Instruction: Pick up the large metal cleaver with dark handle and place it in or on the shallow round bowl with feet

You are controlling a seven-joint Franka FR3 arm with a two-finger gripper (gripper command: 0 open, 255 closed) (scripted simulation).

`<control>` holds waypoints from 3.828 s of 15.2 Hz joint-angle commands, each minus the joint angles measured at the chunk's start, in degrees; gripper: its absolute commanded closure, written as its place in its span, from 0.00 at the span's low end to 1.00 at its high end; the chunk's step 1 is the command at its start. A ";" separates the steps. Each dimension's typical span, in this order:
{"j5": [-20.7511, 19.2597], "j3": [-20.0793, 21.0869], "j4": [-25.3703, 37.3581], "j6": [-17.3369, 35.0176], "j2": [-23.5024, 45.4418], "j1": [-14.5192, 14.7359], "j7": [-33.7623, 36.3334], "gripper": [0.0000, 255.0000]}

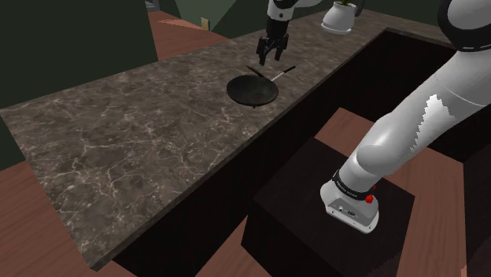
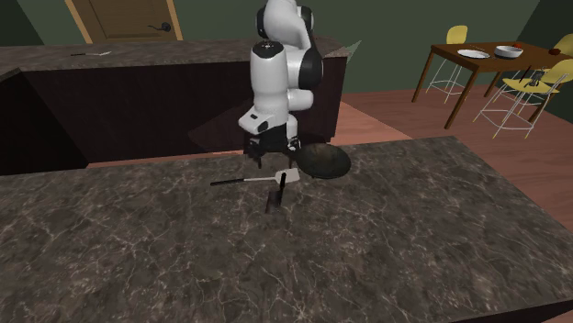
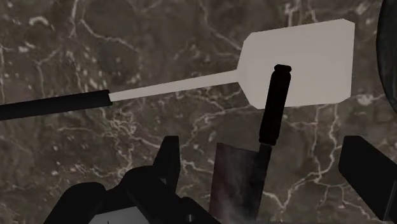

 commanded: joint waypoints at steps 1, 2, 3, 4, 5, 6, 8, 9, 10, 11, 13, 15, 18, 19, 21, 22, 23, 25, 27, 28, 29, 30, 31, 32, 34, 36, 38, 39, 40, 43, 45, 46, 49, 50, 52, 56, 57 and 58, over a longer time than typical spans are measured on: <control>0.60 -0.88 3.34 0.56 4.52 -0.62 0.05 0.00; 0.97 -1.26 5.16 0.69 6.78 -0.91 0.10 0.00; 1.10 -1.37 5.76 0.72 7.51 -1.02 0.12 0.00; 1.13 -1.37 5.14 1.47 7.64 -1.02 0.10 0.00; 1.15 -1.37 4.51 2.24 7.78 -1.02 0.08 0.00; 1.19 -1.37 3.93 2.98 7.95 -1.02 0.05 0.00; 1.26 -1.37 2.78 4.48 8.30 -1.02 0.00 0.00; 1.30 -1.38 2.22 5.23 8.50 -1.02 -0.02 0.00; 1.37 -1.38 1.37 6.41 8.83 -1.02 -0.07 0.00; 1.36 -1.38 1.35 6.41 8.81 -1.02 -0.07 0.00; 1.37 -1.38 1.37 6.41 8.83 -1.02 -0.07 0.00; 1.37 -1.38 1.37 6.41 8.83 -1.02 -0.07 0.00; 1.37 -1.38 1.37 6.40 8.82 -1.02 -0.07 0.00; 1.37 -1.38 1.37 6.40 8.82 -1.02 -0.07 1.00; 1.37 -1.38 1.37 6.40 8.82 -1.02 -0.07 1.00; 1.37 -1.38 1.38 6.40 8.83 -1.02 -0.07 1.00; 1.37 -1.38 1.38 6.40 8.83 -1.02 -0.07 1.00; 1.37 -1.38 1.37 6.40 8.82 -1.02 -0.07 1.00; 1.37 -1.38 1.37 6.40 8.83 -1.02 -0.07 1.00; 1.37 -1.38 1.37 6.40 8.83 -1.02 -0.07 1.00; 1.37 -1.38 1.37 6.40 8.83 -1.02 -0.07 0.00; 4.01 -1.56 4.80 3.14 10.27 -1.12 -0.38 0.00; 6.58 -1.78 8.37 -0.14 11.85 -1.30 -0.55 0.00; 9.10 -1.99 12.08 -3.47 13.57 -1.61 -0.58 0.00; 11.14 -2.04 14.46 -5.41 15.08 -1.95 -0.55 0.00; 11.24 -1.92 13.05 -3.90 15.18 -1.84 -0.62 0.00; 11.36 -1.81 11.70 -2.40 15.32 -1.72 -0.70 0.00; 11.42 -1.76 11.05 -1.66 15.41 -1.66 -0.74 0.00; 11.49 -1.71 10.41 -0.91 15.51 -1.60 -0.79 0.00; 11.53 -1.67 10.05 -0.49 15.57 -1.57 -0.81 0.00; 11.53 -1.67 10.05 -0.49 15.57 -1.57 -0.81 0.00; 11.53 -1.67 10.05 -0.49 15.57 -1.57 -0.81 0.00; 11.53 -1.67 10.06 -0.49 15.58 -1.57 -0.81 1.00; 11.53 -1.67 10.06 -0.49 15.58 -1.57 -0.81 1.00; 11.53 -1.67 10.06 -0.49 15.58 -1.57 -0.81 1.00; 11.53 -1.67 10.06 -0.49 15.58 -1.57 -0.81 1.00; 11.53 -1.67 10.07 -0.50 15.58 -1.57 -0.81 1.00; 11.53 -1.67 10.07 -0.50 15.57 -1.57 -0.81 1.00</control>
